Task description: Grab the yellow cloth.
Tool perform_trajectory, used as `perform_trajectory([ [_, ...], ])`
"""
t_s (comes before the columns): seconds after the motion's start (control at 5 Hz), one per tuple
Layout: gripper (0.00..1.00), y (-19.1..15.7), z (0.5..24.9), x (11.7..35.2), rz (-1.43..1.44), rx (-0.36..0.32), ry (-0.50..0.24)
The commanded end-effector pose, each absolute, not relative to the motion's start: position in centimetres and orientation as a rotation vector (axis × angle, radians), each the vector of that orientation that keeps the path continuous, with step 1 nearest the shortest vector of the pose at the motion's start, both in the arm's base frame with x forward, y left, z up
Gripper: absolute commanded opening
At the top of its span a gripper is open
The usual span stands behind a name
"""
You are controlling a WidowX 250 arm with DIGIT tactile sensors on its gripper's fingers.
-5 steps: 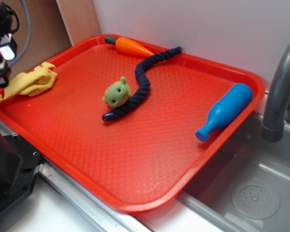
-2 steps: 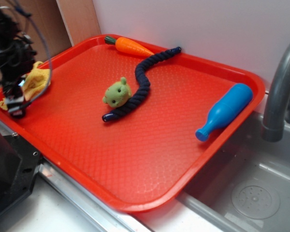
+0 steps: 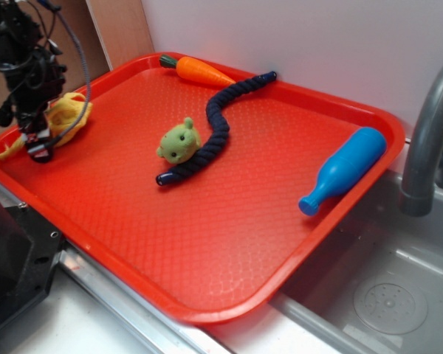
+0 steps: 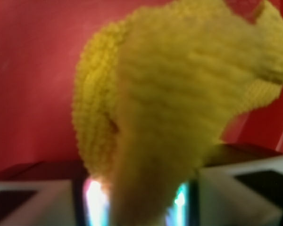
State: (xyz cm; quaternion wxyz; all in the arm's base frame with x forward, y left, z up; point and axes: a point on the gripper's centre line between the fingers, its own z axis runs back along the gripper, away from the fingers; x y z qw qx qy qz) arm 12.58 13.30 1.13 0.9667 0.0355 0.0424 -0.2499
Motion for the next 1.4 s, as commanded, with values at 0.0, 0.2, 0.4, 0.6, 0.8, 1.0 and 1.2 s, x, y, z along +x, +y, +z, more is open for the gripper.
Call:
perform_trajectory([
  [0.0, 0.00, 11.2, 9.4, 15.1, -0.361, 0.096, -0.013],
  [0.2, 0.00, 10.2, 14.5, 16.0, -0.211, 0.073, -0.048],
  [0.4, 0.00, 9.8, 18.5, 16.0, -0.087, -0.001, -0.113],
  [0.6, 0.00, 9.2, 20.2, 16.1, 0.102, -0.039, -0.099],
  [0.8, 0.00, 9.5, 21.5, 15.4, 0.358, -0.129, -0.093],
  [1.0, 0.00, 9.5, 22.4, 15.3, 0.407, -0.142, -0.159],
  [1.2, 0.00, 7.7, 22.1, 16.7, 0.362, -0.092, -0.161],
])
